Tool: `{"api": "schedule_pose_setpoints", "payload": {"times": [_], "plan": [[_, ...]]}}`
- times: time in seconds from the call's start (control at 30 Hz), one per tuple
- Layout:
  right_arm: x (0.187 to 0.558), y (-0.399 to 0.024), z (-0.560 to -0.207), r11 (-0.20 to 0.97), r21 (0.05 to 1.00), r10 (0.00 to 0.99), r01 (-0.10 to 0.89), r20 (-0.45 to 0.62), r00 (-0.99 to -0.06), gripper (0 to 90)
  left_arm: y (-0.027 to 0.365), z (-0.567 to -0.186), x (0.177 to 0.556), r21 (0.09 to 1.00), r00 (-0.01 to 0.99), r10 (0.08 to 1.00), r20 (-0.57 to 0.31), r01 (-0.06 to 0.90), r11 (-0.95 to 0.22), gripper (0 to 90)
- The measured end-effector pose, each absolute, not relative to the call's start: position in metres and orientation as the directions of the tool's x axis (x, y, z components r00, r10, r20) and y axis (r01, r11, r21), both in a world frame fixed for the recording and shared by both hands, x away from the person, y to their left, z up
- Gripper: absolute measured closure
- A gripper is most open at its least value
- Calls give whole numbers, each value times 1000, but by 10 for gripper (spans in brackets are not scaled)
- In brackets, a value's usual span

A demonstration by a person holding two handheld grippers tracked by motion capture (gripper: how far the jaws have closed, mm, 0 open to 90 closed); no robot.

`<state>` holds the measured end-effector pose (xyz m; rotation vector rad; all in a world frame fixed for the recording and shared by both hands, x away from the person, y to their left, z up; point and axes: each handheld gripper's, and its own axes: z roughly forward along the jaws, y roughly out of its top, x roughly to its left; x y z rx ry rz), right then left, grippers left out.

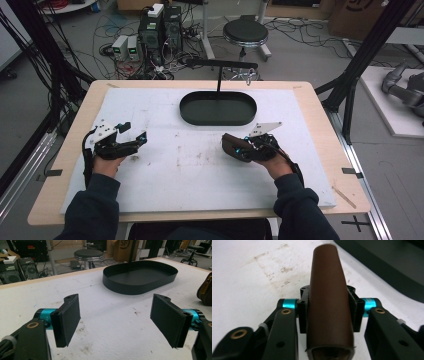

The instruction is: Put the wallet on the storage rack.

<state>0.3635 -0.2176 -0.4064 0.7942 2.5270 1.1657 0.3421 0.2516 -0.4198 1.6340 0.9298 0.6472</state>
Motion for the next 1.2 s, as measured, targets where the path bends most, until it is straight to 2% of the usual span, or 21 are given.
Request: {"api": "schedule_pose_setpoints", "payload": {"times": [0.23, 0.67, 1.0, 1.2], "plan": [[373, -214, -389, 443, 823, 599, 354, 22, -801, 633, 252, -420, 342, 965, 543, 838, -52, 243, -98, 238], [446, -178, -366, 380, 856, 677, 349, -1, -736, 632, 253, -420, 342, 967, 545, 837, -56, 239, -91, 238], [487, -159, -381, 381, 835, 736, 397, -14, -677, 633, 252, -420, 343, 967, 547, 835, -58, 240, -90, 238], [507, -146, -395, 337, 818, 746, 467, 70, -662, 632, 253, -421, 344, 967, 547, 835, -63, 240, -84, 238]]}}
